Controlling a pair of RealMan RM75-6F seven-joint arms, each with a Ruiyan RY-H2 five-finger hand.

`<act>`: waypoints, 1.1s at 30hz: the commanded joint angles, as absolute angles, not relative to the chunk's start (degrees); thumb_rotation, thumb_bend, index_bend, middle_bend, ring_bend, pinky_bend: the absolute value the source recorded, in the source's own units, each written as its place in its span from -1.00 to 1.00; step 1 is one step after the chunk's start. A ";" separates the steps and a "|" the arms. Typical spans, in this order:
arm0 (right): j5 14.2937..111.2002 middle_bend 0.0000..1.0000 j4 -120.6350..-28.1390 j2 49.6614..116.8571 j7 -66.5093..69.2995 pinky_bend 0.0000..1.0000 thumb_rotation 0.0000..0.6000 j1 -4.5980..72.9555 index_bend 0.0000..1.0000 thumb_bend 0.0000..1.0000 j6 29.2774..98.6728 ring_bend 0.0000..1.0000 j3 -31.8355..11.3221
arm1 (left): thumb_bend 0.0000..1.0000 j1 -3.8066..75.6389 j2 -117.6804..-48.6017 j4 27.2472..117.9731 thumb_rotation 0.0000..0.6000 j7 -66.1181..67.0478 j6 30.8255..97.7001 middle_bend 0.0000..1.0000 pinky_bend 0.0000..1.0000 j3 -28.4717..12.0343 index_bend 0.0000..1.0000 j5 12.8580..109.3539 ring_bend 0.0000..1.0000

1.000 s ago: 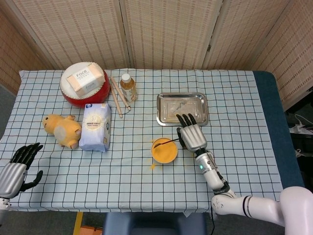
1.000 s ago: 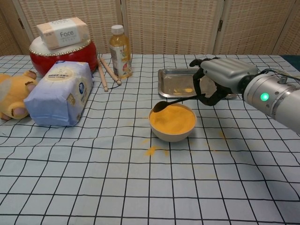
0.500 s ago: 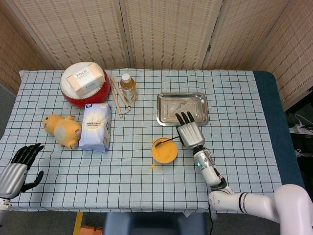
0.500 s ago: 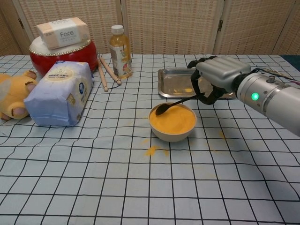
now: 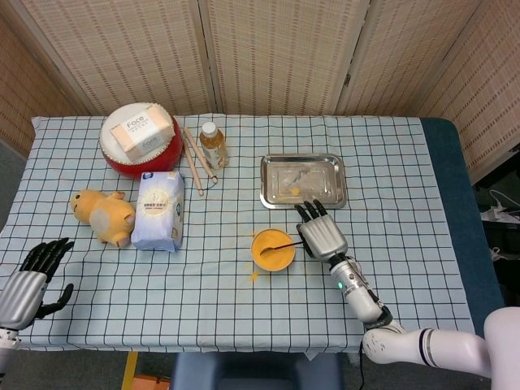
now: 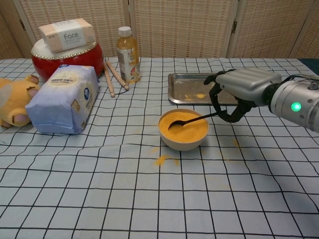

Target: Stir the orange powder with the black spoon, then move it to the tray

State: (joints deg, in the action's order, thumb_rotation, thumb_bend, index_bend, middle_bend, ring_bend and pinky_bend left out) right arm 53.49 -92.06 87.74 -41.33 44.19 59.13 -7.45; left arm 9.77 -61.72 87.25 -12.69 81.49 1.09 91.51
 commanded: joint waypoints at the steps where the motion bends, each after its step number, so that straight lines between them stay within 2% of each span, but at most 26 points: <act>1: 55.03 -0.84 -93.04 86.83 -41.08 -0.87 1.00 43.33 0.52 0.06 61.17 -1.00 -7.02 | -0.05 9.71 -61.73 87.33 1.00 -12.59 81.65 -1.00 -0.93 1.16 -1.00 91.67 -1.00; 8: 56.94 -0.80 -88.82 90.33 -41.44 -0.84 1.00 43.49 0.52 0.06 64.54 -1.00 -8.22 | -0.06 9.46 -61.61 87.26 1.00 -12.98 82.25 -1.00 -0.93 1.20 -1.00 91.89 -1.00; 19: 56.05 -0.80 -82.16 95.24 -41.18 -0.83 1.00 44.74 0.53 0.06 62.21 -1.00 -8.77 | -0.06 9.54 -61.51 86.92 1.00 -13.55 82.09 -1.00 -0.93 1.14 -1.00 91.72 -1.00; 33: 55.87 -0.79 -90.20 89.30 -38.80 -0.83 1.00 42.63 0.61 0.12 60.77 -1.00 -7.42 | -0.06 9.62 -61.78 87.31 1.00 -12.37 81.87 -1.00 -0.93 1.16 -1.00 91.68 -1.00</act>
State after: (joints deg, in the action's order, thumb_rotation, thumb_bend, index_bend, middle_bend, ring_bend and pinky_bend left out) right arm 55.87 -89.79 89.66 -39.19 42.84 60.80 -7.34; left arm 9.62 -61.77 87.30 -12.37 81.86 1.16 91.68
